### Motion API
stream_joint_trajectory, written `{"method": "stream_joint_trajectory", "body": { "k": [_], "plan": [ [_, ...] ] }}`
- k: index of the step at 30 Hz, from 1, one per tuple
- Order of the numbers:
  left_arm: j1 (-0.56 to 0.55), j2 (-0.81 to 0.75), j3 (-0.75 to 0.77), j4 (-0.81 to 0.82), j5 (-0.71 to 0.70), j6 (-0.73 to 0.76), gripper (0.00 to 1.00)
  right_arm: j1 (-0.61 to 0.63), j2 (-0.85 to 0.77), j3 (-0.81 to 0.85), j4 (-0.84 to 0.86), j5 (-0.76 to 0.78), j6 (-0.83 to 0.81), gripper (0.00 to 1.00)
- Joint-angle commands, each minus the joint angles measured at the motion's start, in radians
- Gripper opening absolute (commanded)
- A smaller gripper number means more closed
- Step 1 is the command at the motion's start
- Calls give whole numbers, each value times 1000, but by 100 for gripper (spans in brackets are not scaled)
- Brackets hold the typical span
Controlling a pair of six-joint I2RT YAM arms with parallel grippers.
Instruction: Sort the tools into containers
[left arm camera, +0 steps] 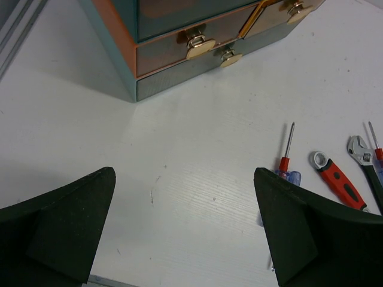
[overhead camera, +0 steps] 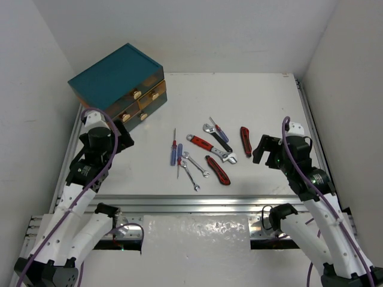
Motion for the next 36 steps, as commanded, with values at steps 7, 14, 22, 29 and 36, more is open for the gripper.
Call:
{"method": "stream_joint_trajectory", "body": {
  "k": [7,14,22,29,36],
  "plan": [
    [2,33,89,17,8,-68,100,-3,14,-5,86,-128,-8,99],
    [-306,431,373,-5,-297,-307,100,-3,57,-10,123,-235,9,99],
    [-329,873,690,-61,-576,-383,94,-3,48,-2,132,-235,-3,99],
    [-265,1093,901,-124,-638,-351,94,-5,42,-8,149,-287,-9,99],
    [-177,1159,921,-56,-601,-285,93,-3,57,-11,154,-310,-20,99]
  ]
}}
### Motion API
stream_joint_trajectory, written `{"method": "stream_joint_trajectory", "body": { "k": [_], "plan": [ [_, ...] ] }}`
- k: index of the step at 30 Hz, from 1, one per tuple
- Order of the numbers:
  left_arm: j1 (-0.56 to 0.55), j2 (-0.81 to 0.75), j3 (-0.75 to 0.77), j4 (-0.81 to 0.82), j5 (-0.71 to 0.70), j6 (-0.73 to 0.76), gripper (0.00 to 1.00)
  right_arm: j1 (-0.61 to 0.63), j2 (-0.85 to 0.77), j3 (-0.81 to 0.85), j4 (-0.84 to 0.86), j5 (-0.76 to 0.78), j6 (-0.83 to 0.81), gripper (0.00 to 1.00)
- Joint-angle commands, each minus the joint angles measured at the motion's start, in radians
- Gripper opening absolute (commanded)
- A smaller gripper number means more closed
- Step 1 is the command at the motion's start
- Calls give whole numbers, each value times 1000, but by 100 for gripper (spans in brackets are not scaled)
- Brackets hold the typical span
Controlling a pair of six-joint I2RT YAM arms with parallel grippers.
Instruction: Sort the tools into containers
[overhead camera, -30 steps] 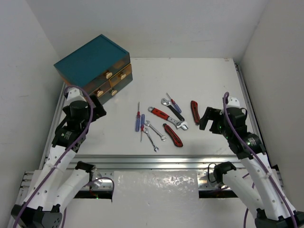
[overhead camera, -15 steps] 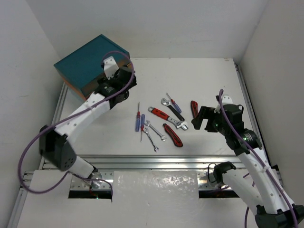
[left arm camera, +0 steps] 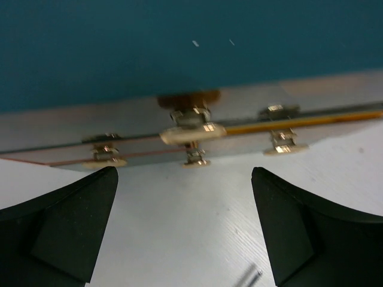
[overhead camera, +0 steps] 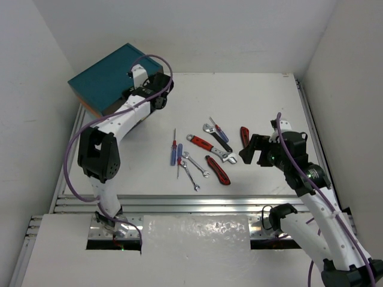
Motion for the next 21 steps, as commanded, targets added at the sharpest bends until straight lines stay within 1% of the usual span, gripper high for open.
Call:
{"method": "stream_joint_trajectory", "body": {
  "k": [1,4,10,13,19,21],
  "plan": [
    [27,-3,49,73,-28,63,92,-3,9,1,56,-30,-13,99],
    [33,11,66,120,-31,116,91,-3,21,3,62,-45,-13,99],
    [73,68,138,111,-21,159,86,-3,29,5,67,-62,-10,99],
    [73,80,144,122,-11,173,75,-3,30,1,72,-70,-5,99],
    [74,91,144,107,-17,161,74,-3,32,3,73,-76,-10,99],
    [74,96,144,105,-24,159,68,-5,35,1,75,-76,-10,99]
  ]
}}
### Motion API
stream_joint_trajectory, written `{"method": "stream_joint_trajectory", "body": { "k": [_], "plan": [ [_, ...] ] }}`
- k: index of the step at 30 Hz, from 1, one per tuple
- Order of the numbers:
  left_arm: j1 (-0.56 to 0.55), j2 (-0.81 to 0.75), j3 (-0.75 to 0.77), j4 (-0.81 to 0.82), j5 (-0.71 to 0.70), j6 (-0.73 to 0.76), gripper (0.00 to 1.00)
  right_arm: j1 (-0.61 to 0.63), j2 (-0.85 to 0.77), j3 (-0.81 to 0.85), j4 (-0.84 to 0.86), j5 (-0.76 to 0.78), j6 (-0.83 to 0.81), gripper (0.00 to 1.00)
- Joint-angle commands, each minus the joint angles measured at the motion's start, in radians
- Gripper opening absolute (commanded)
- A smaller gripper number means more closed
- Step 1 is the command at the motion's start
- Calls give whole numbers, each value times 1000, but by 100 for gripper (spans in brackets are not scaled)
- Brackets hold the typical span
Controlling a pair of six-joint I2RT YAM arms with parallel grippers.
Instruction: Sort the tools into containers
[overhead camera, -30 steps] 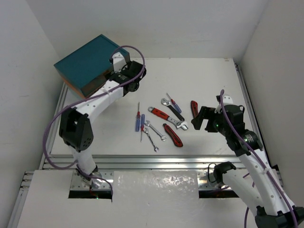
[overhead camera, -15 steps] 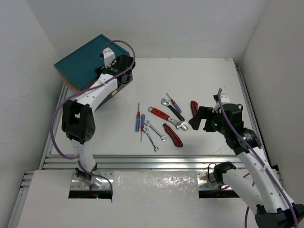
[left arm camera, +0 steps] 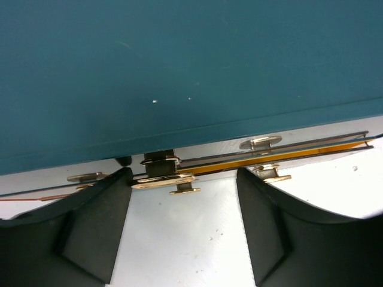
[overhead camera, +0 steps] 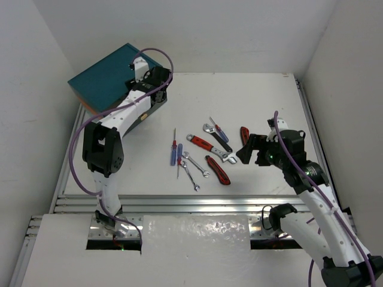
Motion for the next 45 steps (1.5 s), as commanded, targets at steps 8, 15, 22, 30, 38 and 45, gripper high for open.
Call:
{"method": "stream_joint_trajectory", "body": {
  "k": [8,15,22,30,38,45],
  "plan": [
    [32,16,24,17,-63,3,59,-3,5,-12,67,-21,-11,99],
    [33,17,16,20,-77,11,26,-5,9,-23,79,-23,-17,99],
    [3,-12,-8,29,-46,3,5,-3,8,-29,84,-26,-19,99],
    [-114,-90,-93,23,-29,-78,5,-3,16,-37,99,-38,-12,99],
    [-195,-167,-194,26,29,-174,5,-3,-1,-64,133,-102,9,99],
    [-250,-224,-260,86,80,-181,20,-3,-1,-81,149,-96,53,99]
  ]
}}
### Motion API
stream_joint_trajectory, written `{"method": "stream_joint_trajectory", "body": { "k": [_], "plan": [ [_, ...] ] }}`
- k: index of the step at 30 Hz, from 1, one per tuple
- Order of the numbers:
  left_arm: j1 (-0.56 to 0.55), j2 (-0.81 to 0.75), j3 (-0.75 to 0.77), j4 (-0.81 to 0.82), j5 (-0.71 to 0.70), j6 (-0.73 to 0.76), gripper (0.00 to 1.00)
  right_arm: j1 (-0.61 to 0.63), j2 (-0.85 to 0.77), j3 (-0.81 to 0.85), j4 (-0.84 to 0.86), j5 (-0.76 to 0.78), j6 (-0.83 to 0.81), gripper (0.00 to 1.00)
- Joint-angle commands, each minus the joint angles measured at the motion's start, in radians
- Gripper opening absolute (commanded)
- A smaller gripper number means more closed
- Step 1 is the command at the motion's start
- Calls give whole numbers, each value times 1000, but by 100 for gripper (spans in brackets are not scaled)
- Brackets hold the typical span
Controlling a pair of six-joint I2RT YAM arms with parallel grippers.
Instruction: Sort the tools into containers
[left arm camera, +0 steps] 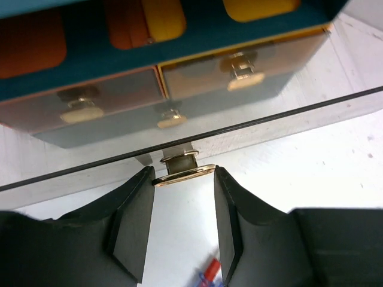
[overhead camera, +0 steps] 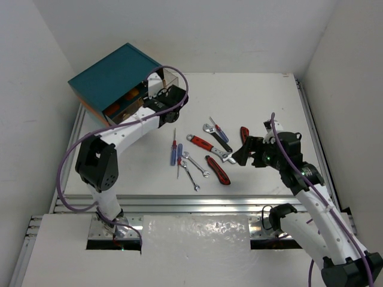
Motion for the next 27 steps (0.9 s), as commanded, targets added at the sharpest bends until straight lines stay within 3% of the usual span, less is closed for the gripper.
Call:
{"method": "stream_joint_trajectory", "body": {
  "k": [1,2,5,11,17,19,24,27],
  "plan": [
    [-50,-52,-14,86,120,-40,23,-3,6,-1,53,-15,40,99],
    [-55,-52,-16,87,122,-40,28,-3,13,1,51,-20,44,99],
    [-64,-64,-17,84,123,-38,60,-3,48,4,53,-20,54,99],
    [-76,-162,-84,106,127,-34,90,-5,177,41,24,-3,0,99],
    [-76,-275,-126,112,157,28,94,12,335,82,28,-14,-54,96],
    [-78,-344,-150,142,182,75,99,58,402,122,13,29,-66,95],
    [-78,-464,-180,168,304,181,100,145,516,185,37,175,-46,94],
    [-78,-558,-227,172,387,229,100,156,614,277,54,257,-81,87]
  ]
}}
